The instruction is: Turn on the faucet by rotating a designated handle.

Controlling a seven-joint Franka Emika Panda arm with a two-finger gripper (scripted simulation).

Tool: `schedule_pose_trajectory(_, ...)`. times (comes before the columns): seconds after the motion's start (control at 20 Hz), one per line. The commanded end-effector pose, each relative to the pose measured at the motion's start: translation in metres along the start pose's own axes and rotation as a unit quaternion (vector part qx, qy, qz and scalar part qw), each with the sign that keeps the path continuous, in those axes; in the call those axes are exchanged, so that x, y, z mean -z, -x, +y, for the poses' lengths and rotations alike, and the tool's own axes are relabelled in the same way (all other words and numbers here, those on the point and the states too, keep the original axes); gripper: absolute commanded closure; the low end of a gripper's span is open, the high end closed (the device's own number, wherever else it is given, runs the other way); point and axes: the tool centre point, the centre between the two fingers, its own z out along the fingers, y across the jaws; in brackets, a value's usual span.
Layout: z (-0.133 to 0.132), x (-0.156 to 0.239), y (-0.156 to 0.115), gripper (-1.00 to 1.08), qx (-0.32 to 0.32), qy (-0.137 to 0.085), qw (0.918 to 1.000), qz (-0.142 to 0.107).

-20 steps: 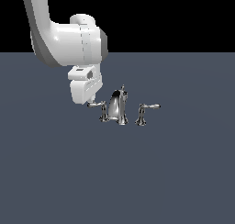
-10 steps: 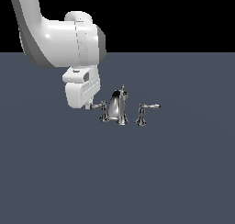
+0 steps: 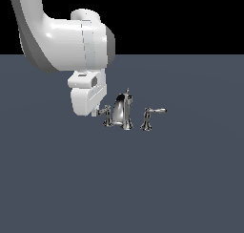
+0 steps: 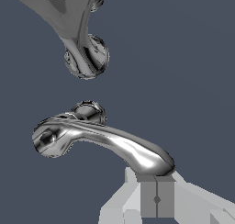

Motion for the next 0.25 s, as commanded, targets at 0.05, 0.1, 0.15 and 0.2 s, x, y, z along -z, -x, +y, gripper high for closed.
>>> schedule_pose_trajectory(0.05, 0.004, 0.000, -0.024, 1.08, -0.009, 0.001, 0.9999, 0.004)
schedule_pose_trajectory(0.1, 0.006, 0.000, -0.028, 1.08, -0.009, 0.001, 0.9999, 0.004)
schedule_pose_trajectory(0.15, 0.007, 0.000, -0.032, 1.08, -0.010, 0.002, 0.9999, 0.004)
schedule_pose_trajectory(0.2, 0.007, 0.000, -0.032, 1.08, -0.010, 0.002, 0.9999, 0.004)
